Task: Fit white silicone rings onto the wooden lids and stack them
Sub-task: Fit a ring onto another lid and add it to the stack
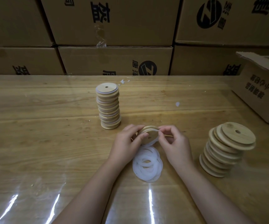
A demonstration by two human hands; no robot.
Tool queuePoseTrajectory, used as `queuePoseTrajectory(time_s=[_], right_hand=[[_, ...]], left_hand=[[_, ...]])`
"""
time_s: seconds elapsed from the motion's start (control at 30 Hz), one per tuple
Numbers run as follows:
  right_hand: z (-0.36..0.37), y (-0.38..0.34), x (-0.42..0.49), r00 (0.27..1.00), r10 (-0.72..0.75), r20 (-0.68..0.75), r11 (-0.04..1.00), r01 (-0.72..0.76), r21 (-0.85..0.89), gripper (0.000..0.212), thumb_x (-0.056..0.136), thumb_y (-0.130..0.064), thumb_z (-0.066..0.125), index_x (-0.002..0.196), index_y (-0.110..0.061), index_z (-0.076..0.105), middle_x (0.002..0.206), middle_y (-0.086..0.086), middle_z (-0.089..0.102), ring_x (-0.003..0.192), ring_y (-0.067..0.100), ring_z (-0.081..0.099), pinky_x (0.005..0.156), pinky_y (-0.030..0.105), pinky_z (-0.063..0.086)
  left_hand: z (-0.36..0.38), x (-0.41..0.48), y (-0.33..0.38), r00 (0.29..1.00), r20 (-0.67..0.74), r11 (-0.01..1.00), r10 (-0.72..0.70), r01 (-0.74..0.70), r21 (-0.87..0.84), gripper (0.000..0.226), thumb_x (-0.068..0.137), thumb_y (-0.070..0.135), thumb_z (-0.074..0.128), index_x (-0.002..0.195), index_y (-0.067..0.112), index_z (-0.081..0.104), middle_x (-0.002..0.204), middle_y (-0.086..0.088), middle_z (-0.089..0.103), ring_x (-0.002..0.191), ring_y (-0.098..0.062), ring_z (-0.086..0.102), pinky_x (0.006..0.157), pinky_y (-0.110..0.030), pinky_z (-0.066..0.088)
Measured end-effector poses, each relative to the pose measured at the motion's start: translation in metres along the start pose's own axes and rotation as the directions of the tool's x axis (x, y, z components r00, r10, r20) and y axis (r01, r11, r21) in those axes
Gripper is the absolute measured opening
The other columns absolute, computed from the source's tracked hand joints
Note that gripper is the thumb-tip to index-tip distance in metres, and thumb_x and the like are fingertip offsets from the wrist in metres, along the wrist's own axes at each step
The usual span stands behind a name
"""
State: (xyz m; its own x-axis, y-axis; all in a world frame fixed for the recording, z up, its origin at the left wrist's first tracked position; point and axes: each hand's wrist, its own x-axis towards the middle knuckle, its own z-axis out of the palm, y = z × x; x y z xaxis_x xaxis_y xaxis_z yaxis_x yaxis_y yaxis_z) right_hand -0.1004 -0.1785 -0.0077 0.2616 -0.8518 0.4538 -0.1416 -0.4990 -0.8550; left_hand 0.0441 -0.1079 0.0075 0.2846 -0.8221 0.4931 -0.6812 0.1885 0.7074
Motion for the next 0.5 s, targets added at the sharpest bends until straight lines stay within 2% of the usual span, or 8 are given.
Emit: queuePoseTrajectory(time_s=[0.2, 0.23, 0.3, 0.37, 0.5], right_hand=[[0.0001, 0.0003, 0.0012, 0.994, 0.112, -0.003, 0.991, -0.111, 0.079, 0.023, 0.084, -0.004, 0.063, 0.08, -0.026, 0.061, 0.085, -0.006, 0.067, 0.079, 0.011, 0.066, 0.067, 0.012, 0.049], [-0.0001, 0.0006, 0.0018, 0.99, 0.143, 0.006, 0.985, -0.143, 0.093, 0.021, 0.085, -0.005, 0.063, 0.079, -0.025, 0.062, 0.084, -0.004, 0.068, 0.079, 0.014, 0.066, 0.069, 0.016, 0.051], [-0.0007, 0.0011, 0.0032, 0.977, 0.208, 0.038, 0.97, -0.211, 0.12, 0.015, 0.086, -0.007, 0.063, 0.08, -0.02, 0.063, 0.082, -0.001, 0.068, 0.081, 0.018, 0.066, 0.076, 0.032, 0.055], [-0.002, 0.0009, 0.0042, 0.968, 0.241, 0.068, 0.96, -0.248, 0.133, 0.013, 0.086, -0.009, 0.063, 0.079, -0.019, 0.064, 0.079, -0.001, 0.067, 0.08, 0.018, 0.065, 0.08, 0.044, 0.055], [-0.0036, 0.0008, 0.0043, 0.958, 0.261, 0.121, 0.955, -0.275, 0.116, 0.013, 0.087, -0.015, 0.062, 0.078, -0.024, 0.064, 0.072, -0.008, 0.066, 0.073, 0.01, 0.063, 0.077, 0.046, 0.055]], left_hand=[[-0.0004, 0.0009, -0.0001, 1.0, 0.014, 1.0, 0.003, -0.003, -0.017, 0.021, 0.085, 0.018, 0.066, 0.105, 0.011, 0.07, 0.084, 0.008, 0.06, 0.066, -0.004, 0.05, 0.066, -0.017, 0.041], [-0.0005, 0.0008, -0.0006, 1.0, 0.016, 1.0, 0.002, -0.002, -0.015, 0.021, 0.086, 0.018, 0.066, 0.105, 0.01, 0.07, 0.084, 0.007, 0.061, 0.066, -0.004, 0.05, 0.066, -0.016, 0.041], [-0.0005, 0.001, -0.002, 1.0, 0.014, 1.0, 0.0, 0.0, -0.014, 0.02, 0.086, 0.018, 0.066, 0.105, 0.011, 0.069, 0.083, 0.01, 0.059, 0.067, -0.003, 0.05, 0.066, -0.013, 0.039], [0.0002, 0.0015, -0.0035, 1.0, 0.013, 1.0, -0.011, 0.011, -0.021, 0.02, 0.086, 0.02, 0.065, 0.105, 0.013, 0.07, 0.083, 0.014, 0.058, 0.068, -0.002, 0.05, 0.066, -0.011, 0.038], [0.0023, 0.0022, -0.0093, 0.997, -0.002, 0.994, -0.081, 0.08, -0.071, 0.021, 0.086, 0.026, 0.062, 0.104, 0.019, 0.069, 0.083, 0.016, 0.058, 0.067, -0.002, 0.052, 0.067, -0.013, 0.041]])
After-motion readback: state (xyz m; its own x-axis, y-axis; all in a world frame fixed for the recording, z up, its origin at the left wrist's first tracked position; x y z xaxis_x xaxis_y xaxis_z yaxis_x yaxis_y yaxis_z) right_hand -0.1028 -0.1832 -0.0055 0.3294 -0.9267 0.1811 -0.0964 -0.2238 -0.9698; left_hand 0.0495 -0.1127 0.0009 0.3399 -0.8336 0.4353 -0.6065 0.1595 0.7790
